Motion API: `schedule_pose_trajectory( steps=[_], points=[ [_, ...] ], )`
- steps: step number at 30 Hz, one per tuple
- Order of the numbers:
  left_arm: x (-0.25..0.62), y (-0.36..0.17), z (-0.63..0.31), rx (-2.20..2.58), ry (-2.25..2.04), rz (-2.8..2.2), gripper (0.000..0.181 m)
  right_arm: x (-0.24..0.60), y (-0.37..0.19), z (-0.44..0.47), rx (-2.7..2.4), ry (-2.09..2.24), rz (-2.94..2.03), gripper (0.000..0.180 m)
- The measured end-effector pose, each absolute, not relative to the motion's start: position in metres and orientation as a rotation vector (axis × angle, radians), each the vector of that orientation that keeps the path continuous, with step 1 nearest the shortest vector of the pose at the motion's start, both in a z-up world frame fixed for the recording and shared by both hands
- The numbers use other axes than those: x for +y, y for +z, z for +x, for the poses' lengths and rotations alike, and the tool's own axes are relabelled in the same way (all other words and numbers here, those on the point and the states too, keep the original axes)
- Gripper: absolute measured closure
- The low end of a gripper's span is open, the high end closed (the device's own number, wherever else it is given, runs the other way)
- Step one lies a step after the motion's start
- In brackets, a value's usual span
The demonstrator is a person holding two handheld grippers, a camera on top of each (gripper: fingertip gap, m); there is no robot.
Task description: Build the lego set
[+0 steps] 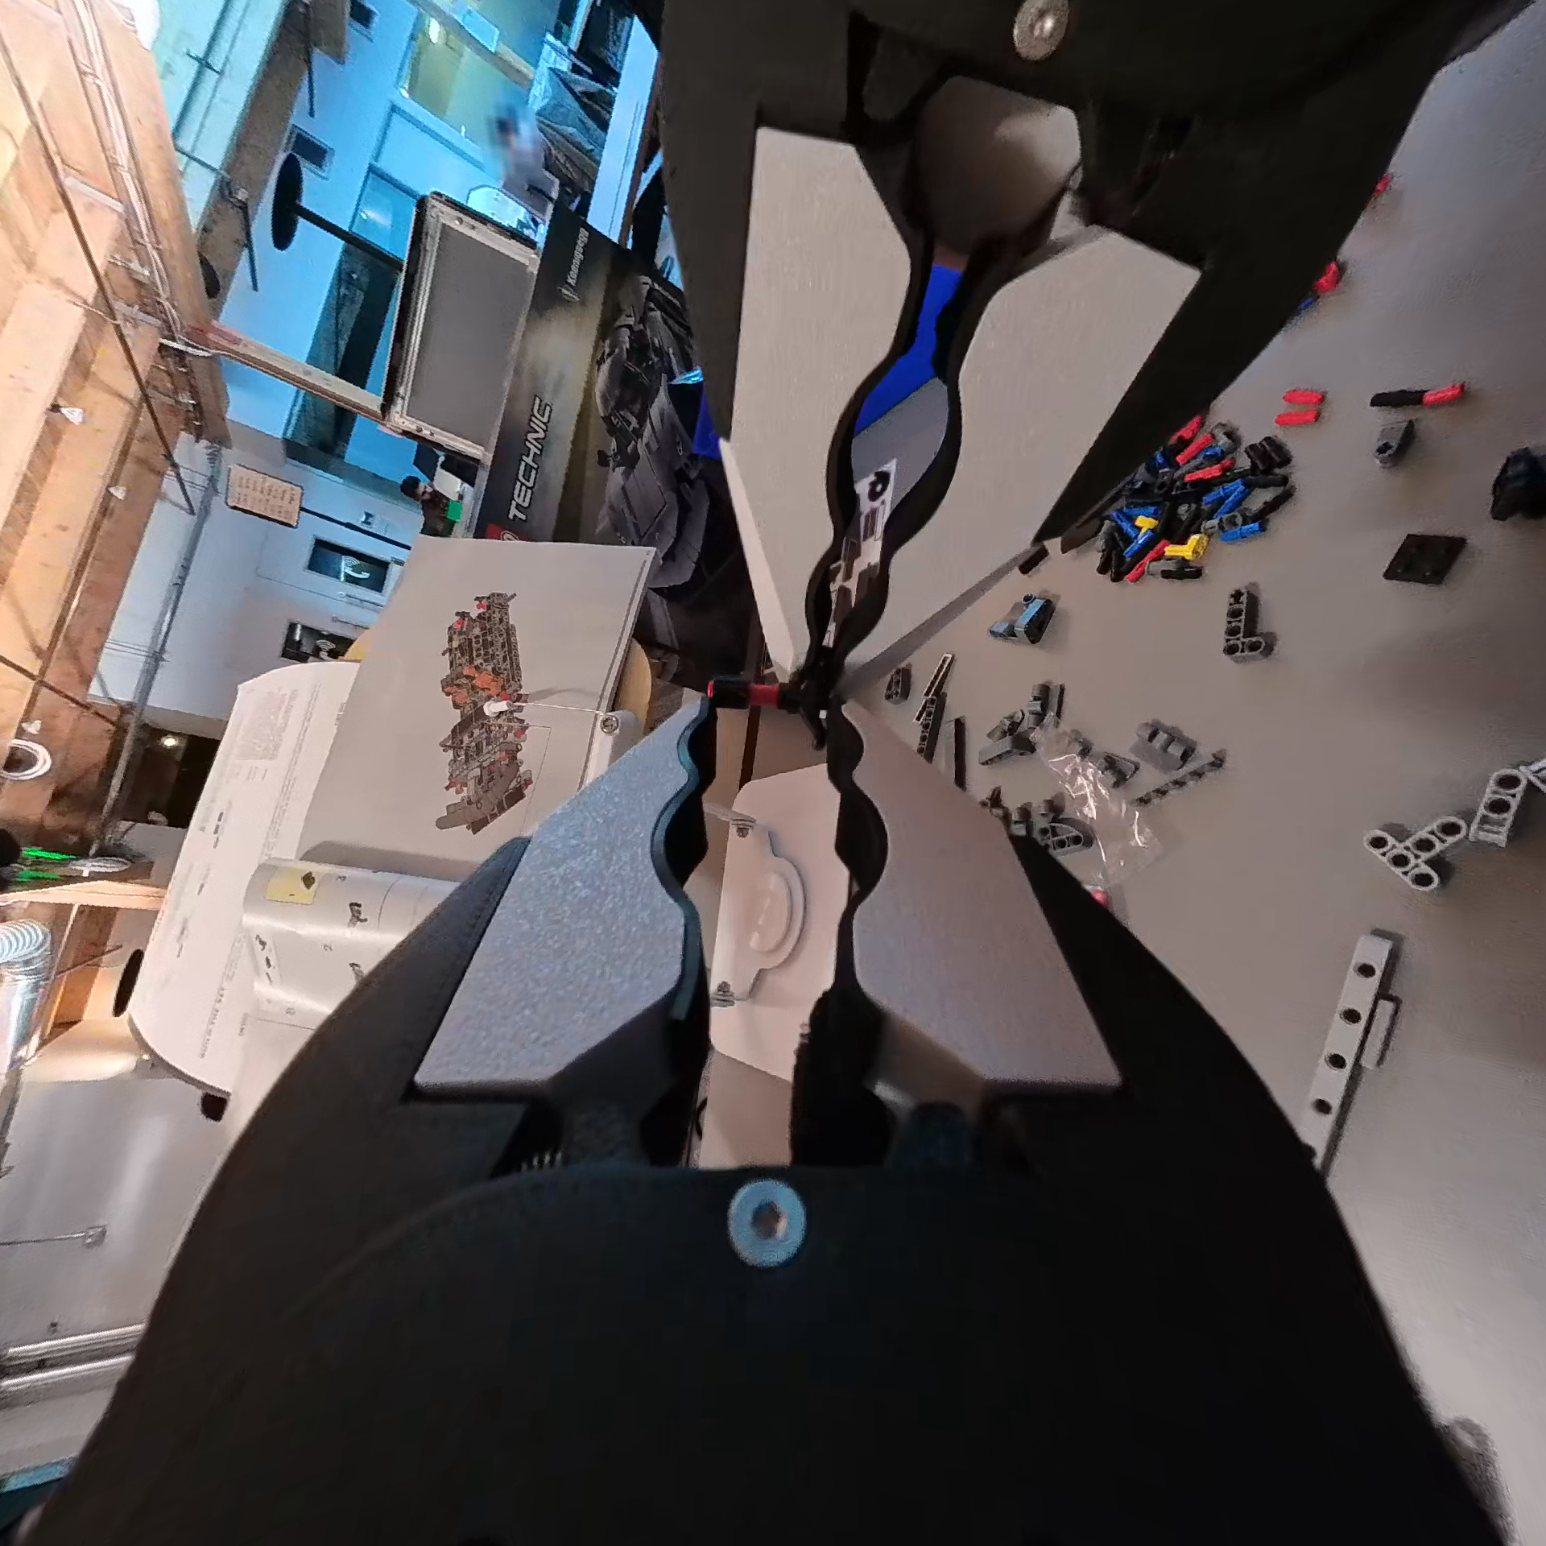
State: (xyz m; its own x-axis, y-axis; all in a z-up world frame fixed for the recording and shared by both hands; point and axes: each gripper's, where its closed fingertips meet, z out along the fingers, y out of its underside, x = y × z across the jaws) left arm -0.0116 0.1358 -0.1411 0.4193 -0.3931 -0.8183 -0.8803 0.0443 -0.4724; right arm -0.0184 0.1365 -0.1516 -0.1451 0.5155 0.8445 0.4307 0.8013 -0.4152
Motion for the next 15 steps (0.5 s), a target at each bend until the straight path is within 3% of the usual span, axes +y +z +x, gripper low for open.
schedule_pose_trajectory(
  steps=[8, 9, 15],
  points=[
    [0.136, -0.143, -0.011, 1.196, 0.570, -1.563, 0.158, 0.137, -0.151, -0.018, -1.760, 0.059, -0.721, 0.180],
    [0.134, -0.147, -0.010, 1.231, 0.565, -1.574, 0.178, 0.139, -0.148, -0.018, -1.740, 0.052, -0.721, 0.180],
    [0.136, -0.152, -0.009, 1.224, 0.558, -1.563, 0.179, 0.139, -0.152, -0.018, -1.778, 0.083, -0.729, 0.180]
  ],
)
